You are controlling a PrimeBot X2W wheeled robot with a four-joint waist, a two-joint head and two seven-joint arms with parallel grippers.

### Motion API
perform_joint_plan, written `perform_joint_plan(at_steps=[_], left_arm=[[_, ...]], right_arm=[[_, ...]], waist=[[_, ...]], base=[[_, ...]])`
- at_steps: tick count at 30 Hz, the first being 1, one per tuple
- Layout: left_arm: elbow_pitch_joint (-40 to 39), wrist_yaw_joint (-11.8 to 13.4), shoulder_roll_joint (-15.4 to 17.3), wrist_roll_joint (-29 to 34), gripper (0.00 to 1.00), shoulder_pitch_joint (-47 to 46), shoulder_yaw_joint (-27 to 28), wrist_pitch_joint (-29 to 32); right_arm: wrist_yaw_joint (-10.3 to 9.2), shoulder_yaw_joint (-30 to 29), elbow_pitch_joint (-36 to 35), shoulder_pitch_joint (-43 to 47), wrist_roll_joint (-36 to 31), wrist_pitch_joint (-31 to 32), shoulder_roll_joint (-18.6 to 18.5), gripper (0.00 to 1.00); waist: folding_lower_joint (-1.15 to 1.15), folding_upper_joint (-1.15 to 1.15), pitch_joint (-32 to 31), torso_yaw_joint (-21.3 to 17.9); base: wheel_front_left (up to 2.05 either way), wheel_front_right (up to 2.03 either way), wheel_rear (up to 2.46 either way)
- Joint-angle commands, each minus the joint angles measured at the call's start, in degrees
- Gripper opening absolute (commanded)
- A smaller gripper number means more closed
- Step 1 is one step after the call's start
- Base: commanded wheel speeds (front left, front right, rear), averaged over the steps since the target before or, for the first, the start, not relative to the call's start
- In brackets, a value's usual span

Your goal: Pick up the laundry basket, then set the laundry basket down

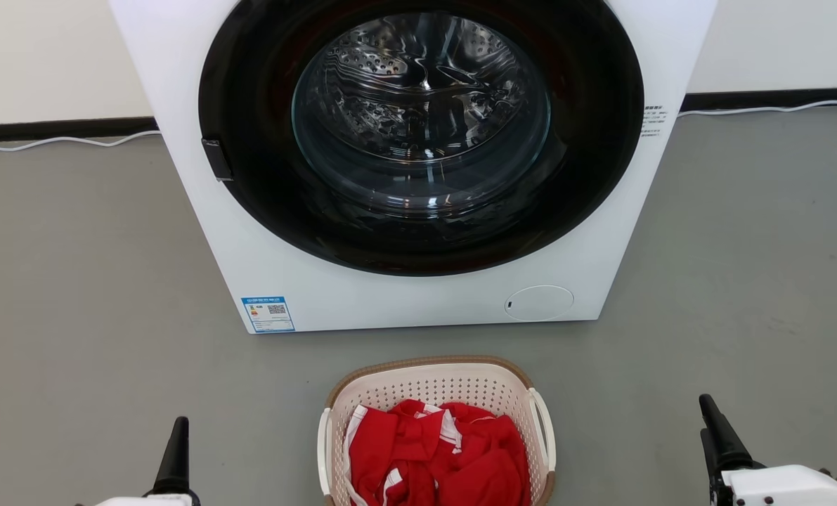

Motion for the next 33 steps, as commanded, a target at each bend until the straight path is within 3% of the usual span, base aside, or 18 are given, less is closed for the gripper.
perform_joint_plan(at_steps=[1, 33], left_arm=[[-1.37, -0.15, 0.92, 1.23, 1.00, -2.95, 0.15, -0.47], [-0.31, -0.26, 1.66, 29.26, 1.00, -5.46, -3.00, -5.82]], right_arm=[[0.05, 0.40, -1.21, -3.16, -1.07, -0.77, -1.04, 1.00], [0.10, 6.61, 2.55, -8.74, -28.63, -6.14, -2.55, 1.00]], waist=[[-0.01, 0.00, 0.00, 0.00], [-0.01, 0.00, 0.14, 0.03]], base=[[0.00, 0.00, 0.00], [0.00, 0.00, 0.00]])
